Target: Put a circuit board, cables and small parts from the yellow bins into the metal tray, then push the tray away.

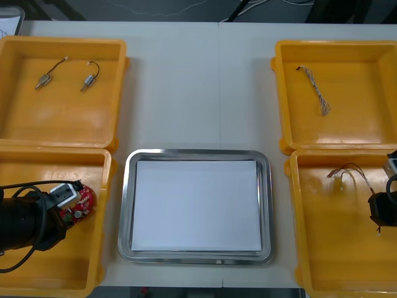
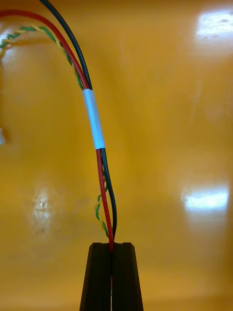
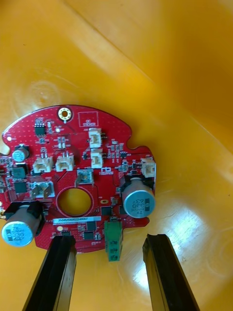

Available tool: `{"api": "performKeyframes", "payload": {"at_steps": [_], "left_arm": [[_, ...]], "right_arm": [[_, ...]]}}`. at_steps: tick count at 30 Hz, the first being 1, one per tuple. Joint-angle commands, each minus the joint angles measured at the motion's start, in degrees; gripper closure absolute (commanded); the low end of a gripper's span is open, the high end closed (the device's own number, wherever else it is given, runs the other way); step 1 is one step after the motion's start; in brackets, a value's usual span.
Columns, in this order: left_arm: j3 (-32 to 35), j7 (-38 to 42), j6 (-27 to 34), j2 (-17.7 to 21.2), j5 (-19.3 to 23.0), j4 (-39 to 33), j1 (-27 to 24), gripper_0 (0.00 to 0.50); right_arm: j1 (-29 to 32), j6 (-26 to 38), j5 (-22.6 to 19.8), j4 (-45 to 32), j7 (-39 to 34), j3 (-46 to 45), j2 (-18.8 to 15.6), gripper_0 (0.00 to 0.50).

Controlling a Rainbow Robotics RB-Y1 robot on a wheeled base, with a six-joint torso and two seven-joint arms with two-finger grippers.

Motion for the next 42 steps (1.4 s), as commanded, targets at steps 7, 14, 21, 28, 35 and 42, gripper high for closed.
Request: {"api": "performKeyframes", "payload": {"at_steps": [7, 14, 21, 28, 35, 42], "left_arm": [[-1.9, 1.6, 0.4, -1.1, -2.4, -0.2, -1.5, 0.166], [-2.3, 2.3, 0.4, -1.6, -4.4, 0.0, -1.5, 0.205], [-2.4, 2.9, 0.4, -1.7, -4.6, 0.0, -1.4, 0.500], [-2.4, 3.1, 0.4, -1.7, -4.2, 0.0, -1.4, 0.500], [0.0, 4.3, 0.7, -1.4, -2.1, 0.0, -1.4, 0.500], [9.9, 3.7, 9.1, -1.0, 6.7, -0.9, -1.0, 0.500]], "right_arm": [[0.5, 7.1, -2.7, -6.0, 2.1, -5.6, 1.5, 0.500], [3.4, 8.7, -3.5, -9.2, 1.8, -7.2, 2.8, 0.500], [7.3, 8.7, -4.1, -12.6, 1.2, -7.8, 3.9, 0.500], [11.9, 7.7, -4.1, -16.0, 0.9, -8.1, 4.7, 0.500], [13.8, 6.5, -4.5, -16.9, 0.9, -8.1, 4.7, 0.500], [13.8, 6.8, -4.1, -16.7, 0.2, -8.1, 4.7, 0.026]]}}
